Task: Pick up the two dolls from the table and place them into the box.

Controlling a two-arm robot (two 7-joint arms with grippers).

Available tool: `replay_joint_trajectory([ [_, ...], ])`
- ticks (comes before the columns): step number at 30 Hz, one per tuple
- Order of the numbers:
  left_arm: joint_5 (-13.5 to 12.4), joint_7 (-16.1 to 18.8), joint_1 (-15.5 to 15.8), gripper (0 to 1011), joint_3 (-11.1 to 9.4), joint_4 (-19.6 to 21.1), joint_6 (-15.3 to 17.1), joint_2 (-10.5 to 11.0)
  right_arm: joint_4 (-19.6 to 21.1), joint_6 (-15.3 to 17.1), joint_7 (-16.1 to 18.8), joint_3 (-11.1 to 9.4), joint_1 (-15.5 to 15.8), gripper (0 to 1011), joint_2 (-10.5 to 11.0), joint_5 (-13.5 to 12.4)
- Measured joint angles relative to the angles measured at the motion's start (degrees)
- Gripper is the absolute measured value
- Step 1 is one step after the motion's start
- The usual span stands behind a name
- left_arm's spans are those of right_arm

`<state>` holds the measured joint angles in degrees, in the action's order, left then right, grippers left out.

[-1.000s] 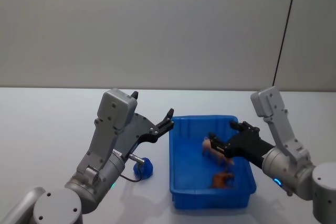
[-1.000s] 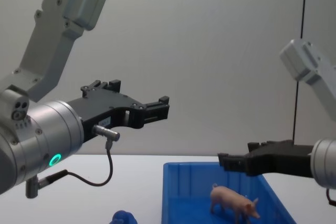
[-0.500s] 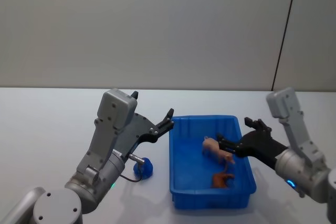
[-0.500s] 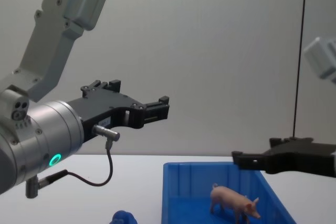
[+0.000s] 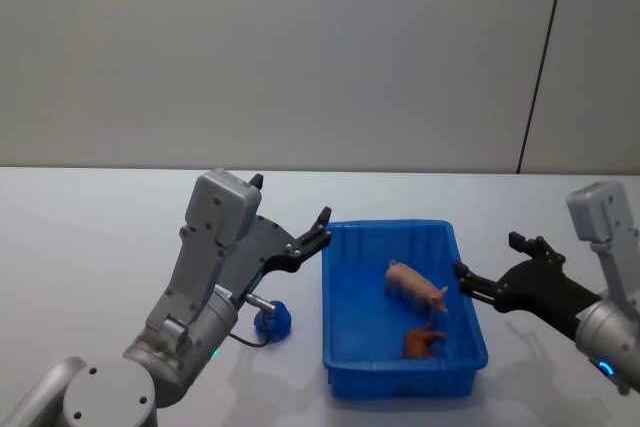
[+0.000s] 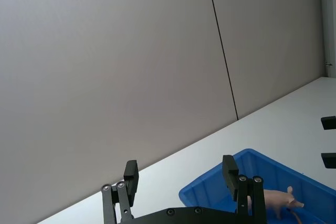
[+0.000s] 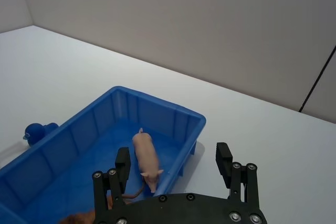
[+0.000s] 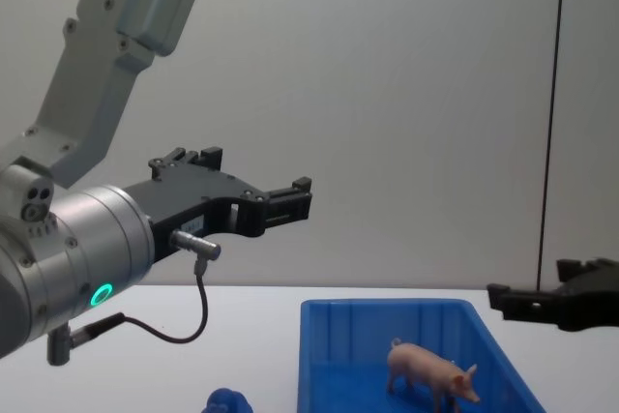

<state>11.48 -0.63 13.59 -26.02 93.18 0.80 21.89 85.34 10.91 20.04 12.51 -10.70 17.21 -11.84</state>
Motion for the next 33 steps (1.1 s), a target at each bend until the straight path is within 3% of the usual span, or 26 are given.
replay_joint_trajectory([
  [19,-1.1,-2.0,-0.7,1001,0.8,-0.2,1.5,1.4,1.3,-1.0,0.3,-1.3,2.0,1001,2.0,-1.6],
  [25,-0.4,-3.4,-1.5,1002,1.3,-1.4,1.5,2.5,1.5,-1.1,0.4,-1.4,2.2,1001,2.2,-1.8],
  [33,1.6,-6.9,-2.0,1002,1.9,-4.7,-0.9,3.3,1.6,-1.2,0.4,-1.5,2.3,1001,2.3,-1.9],
])
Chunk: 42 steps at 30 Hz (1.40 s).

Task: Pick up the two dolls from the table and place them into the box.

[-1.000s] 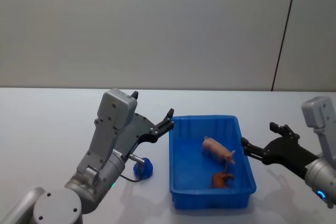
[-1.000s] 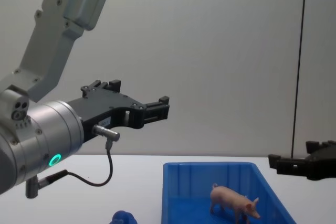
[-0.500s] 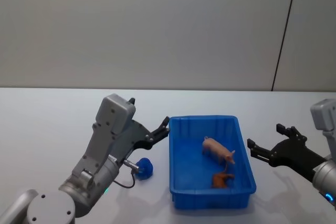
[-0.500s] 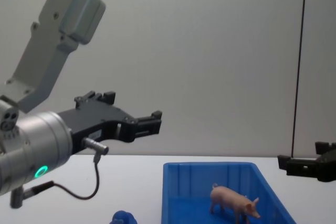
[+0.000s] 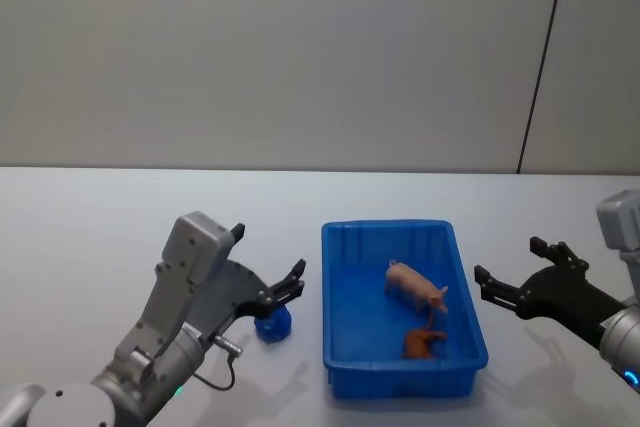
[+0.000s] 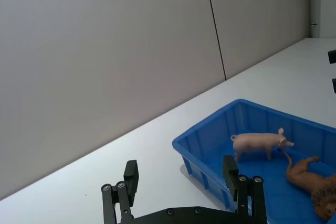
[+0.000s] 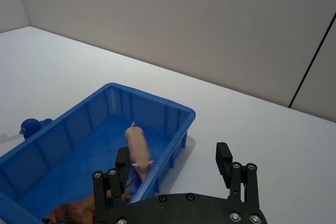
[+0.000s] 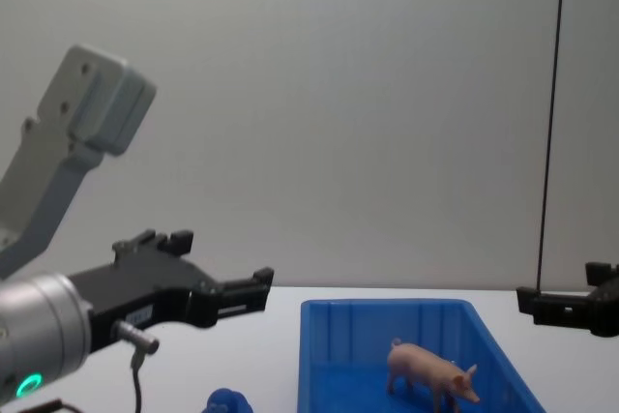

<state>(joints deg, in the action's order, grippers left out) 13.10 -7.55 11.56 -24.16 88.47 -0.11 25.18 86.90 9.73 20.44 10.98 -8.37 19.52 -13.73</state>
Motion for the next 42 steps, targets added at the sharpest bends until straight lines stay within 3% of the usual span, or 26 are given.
replay_joint_trajectory([
  [19,3.5,-10.2,3.0,1002,0.5,-13.0,-5.5,-1.6,0.1,-0.1,0.0,-0.1,0.1,1001,0.1,-0.1],
  [31,3.1,-16.0,6.8,1001,0.5,-22.4,-6.6,-3.7,0.1,-0.1,0.0,-0.1,0.2,1001,0.2,-0.1],
  [42,1.1,-20.0,10.7,1002,0.8,-29.5,-7.0,-5.4,0.1,-0.1,0.0,-0.1,0.2,1001,0.2,-0.1],
])
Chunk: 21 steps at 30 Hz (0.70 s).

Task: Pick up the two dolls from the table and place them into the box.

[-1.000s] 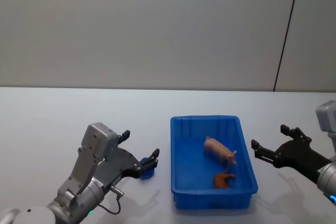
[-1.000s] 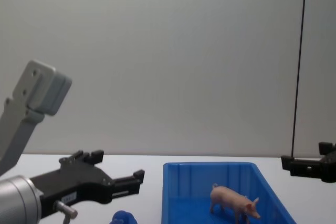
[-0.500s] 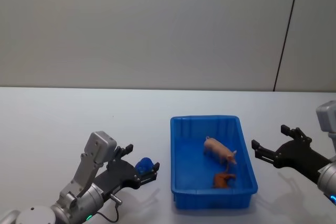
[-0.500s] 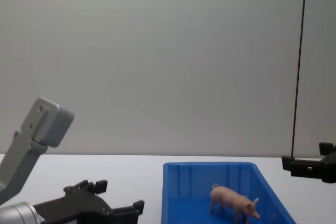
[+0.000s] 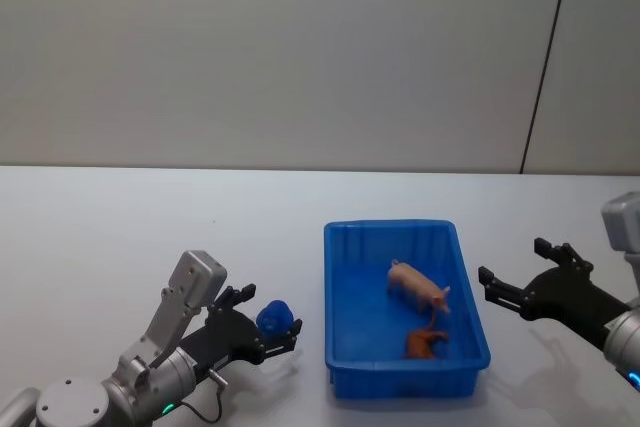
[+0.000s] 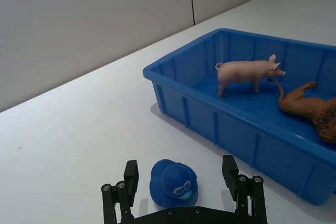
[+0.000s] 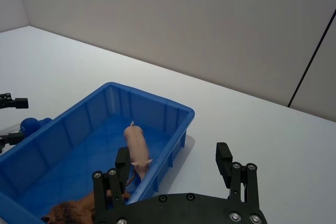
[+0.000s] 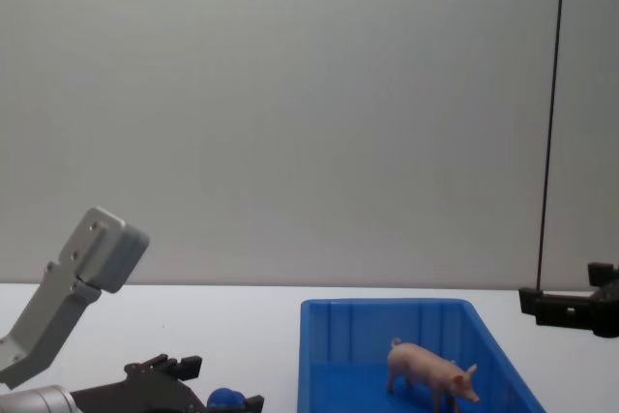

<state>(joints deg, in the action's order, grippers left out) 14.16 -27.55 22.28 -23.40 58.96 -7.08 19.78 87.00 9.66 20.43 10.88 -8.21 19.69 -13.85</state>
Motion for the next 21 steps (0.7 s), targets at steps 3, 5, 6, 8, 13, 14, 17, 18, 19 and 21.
replay_joint_trajectory([
  [3,-0.7,-0.7,0.9,1001,0.1,-1.5,0.0,-0.3,0.0,0.0,0.0,0.0,0.0,1001,0.0,0.0],
  [5,-1.1,-0.9,1.3,1001,0.1,-2.2,0.0,-0.5,0.0,0.0,0.0,0.0,0.0,1001,0.0,0.0],
  [6,-1.3,-1.0,1.6,1001,0.2,-2.6,0.0,-0.5,0.0,0.0,0.0,0.0,0.0,1001,0.0,0.0],
  [8,-2.1,-1.4,2.1,1001,0.2,-3.5,0.2,-0.7,0.0,0.0,0.0,0.0,0.0,1001,0.0,0.0],
  [13,-4.1,-2.4,3.6,1001,0.3,-5.6,0.7,-1.1,0.0,0.0,0.0,0.0,0.0,1001,0.0,0.0],
  [14,-4.4,-2.5,3.8,1001,0.3,-5.9,0.8,-1.2,0.0,0.0,0.0,0.0,0.0,1001,0.0,0.0],
  [17,-5.5,-3.0,4.7,1001,0.3,-7.1,1.0,-1.4,0.0,0.0,0.0,0.0,0.0,1001,0.0,0.0],
  [18,-6.1,-3.2,5.1,1001,0.3,-7.7,1.1,-1.6,0.0,0.0,0.0,0.0,0.0,1001,0.0,0.0],
  [19,-6.3,-3.3,5.3,1002,0.2,-7.9,1.1,-1.6,0.0,0.0,0.0,0.0,0.0,1001,0.0,0.0],
  [21,-6.8,-3.5,5.7,1001,0.2,-8.4,1.1,-1.8,0.0,0.0,0.0,0.0,0.0,1001,0.0,0.0],
])
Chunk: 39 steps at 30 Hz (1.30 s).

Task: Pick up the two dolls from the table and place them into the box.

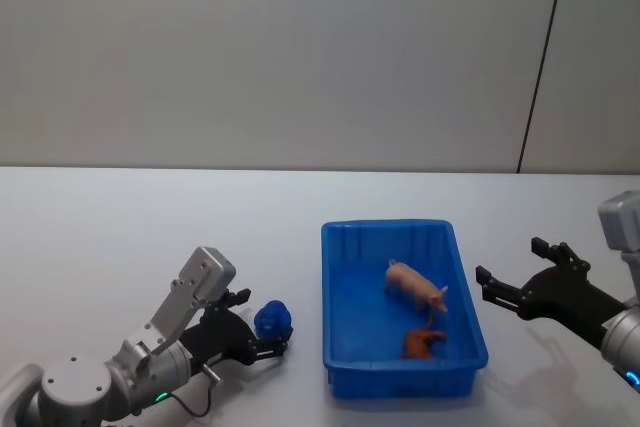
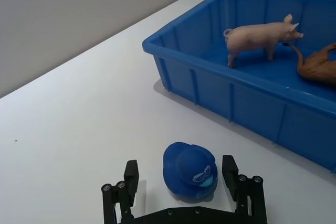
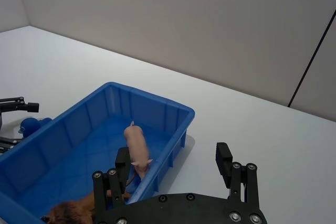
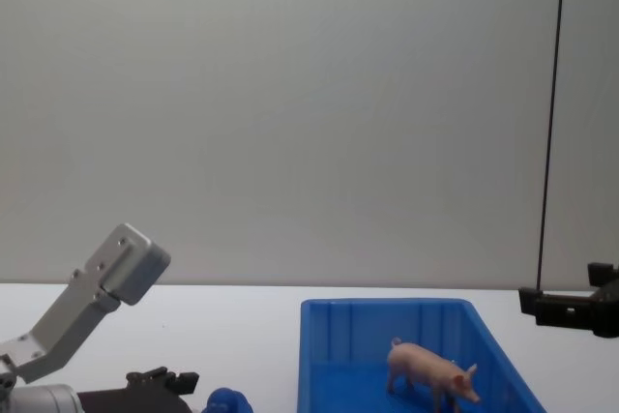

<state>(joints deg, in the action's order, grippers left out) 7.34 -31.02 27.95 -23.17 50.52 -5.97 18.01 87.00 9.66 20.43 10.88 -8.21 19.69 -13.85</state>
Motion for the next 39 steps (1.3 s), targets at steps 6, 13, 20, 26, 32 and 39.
replay_joint_trajectory([
  [6,-1.4,-0.3,1.2,926,0.0,-1.5,-0.3,-0.4,0.0,0.0,0.0,0.0,0.0,1001,0.0,0.0],
  [13,-2.3,-0.4,2.2,730,0.0,-2.4,-0.6,-0.8,0.0,0.0,0.0,0.0,0.0,1001,0.0,0.0],
  [20,-2.8,-0.5,3.0,508,0.0,-2.9,-0.5,-1.0,0.0,0.0,0.0,0.0,0.0,1001,0.0,0.0],
  [26,-3.1,-0.4,3.2,341,0.1,-2.4,-0.2,-1.1,0.0,0.0,0.0,0.0,0.0,1001,0.0,0.0],
  [32,-3.2,0.0,3.1,287,0.4,-0.3,0.2,-0.8,0.0,0.0,0.0,0.0,0.0,1001,0.0,0.0],
  [39,-3.3,1.0,2.6,257,0.8,3.9,0.8,-0.2,0.0,0.0,0.0,0.0,0.0,1001,0.0,0.0],
])
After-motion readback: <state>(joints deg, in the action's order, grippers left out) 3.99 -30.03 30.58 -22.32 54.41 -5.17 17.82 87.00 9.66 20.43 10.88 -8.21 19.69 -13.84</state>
